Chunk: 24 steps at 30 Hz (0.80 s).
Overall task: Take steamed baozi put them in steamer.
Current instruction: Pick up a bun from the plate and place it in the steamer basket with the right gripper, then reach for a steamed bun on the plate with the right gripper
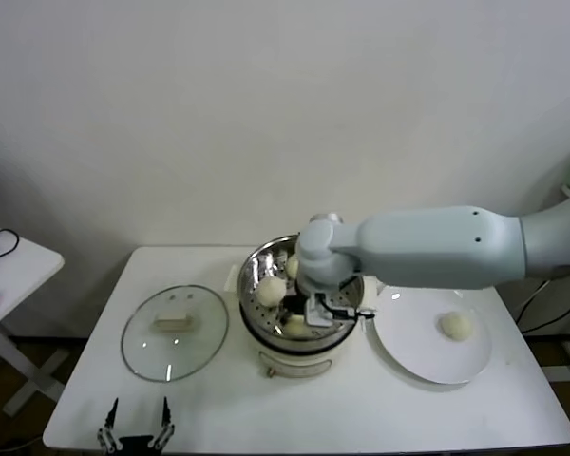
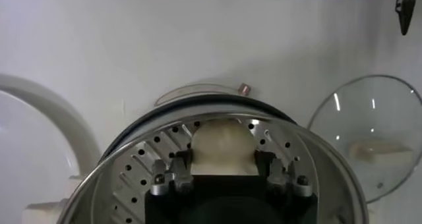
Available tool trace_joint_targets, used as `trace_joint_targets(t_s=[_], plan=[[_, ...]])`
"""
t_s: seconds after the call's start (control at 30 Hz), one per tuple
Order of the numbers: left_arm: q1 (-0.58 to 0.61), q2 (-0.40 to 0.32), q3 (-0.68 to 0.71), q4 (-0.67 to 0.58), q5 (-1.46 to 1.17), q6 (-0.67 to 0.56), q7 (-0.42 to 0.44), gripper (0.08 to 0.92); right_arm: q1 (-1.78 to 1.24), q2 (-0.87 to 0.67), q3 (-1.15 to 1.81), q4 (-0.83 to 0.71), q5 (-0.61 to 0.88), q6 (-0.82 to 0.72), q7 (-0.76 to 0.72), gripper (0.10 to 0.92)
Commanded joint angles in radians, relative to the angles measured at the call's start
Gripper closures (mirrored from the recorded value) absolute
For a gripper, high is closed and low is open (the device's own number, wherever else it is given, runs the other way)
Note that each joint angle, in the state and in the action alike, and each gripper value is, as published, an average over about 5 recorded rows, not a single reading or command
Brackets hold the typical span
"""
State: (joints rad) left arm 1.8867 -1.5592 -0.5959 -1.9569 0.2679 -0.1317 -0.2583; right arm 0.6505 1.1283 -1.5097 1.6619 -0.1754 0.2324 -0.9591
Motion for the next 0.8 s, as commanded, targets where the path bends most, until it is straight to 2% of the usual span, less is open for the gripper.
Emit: trace_joint_targets(t_s=[0.03, 0.17, 0.27, 0.53, 0.67, 0.8], plan=[[0.001, -0.001, -0.002, 0.000, 0.000, 0.000, -0.002, 0.177, -0.038, 0.012, 0.020, -0.040, 0.002, 0.008, -0.004, 0.348], [0.001, 0.000, -0.002, 0.001, 0.002, -0.002, -0.004, 0.177, 0.031, -0.018, 0.041, -0.042, 0.067, 0.021, -0.015, 0.248], [0.003, 0.002, 0.000, -0.001, 0.006, -0.002, -0.007, 0.177, 0.145, -0.057, 0.024, -0.037, 0.189, 0.023, -0.059, 0.210], [-0.001, 0.009, 0.002, -0.005, 0.000, 0.002, -0.006, 0.177, 0.543, -0.245, -0.274, -0.120, 0.636, -0.032, -0.213, 0.203], [0.002, 0.009, 0.016, -0.021, -0.002, 0.006, -0.005, 0.177, 0.596, -0.382, -0.471, -0.135, 0.710, -0.106, -0.204, 0.203], [0.008, 0.008, 0.030, -0.037, -0.002, 0.005, -0.006, 0.177, 0.535, -0.544, -0.579, -0.175, 0.671, -0.186, -0.161, 0.203]])
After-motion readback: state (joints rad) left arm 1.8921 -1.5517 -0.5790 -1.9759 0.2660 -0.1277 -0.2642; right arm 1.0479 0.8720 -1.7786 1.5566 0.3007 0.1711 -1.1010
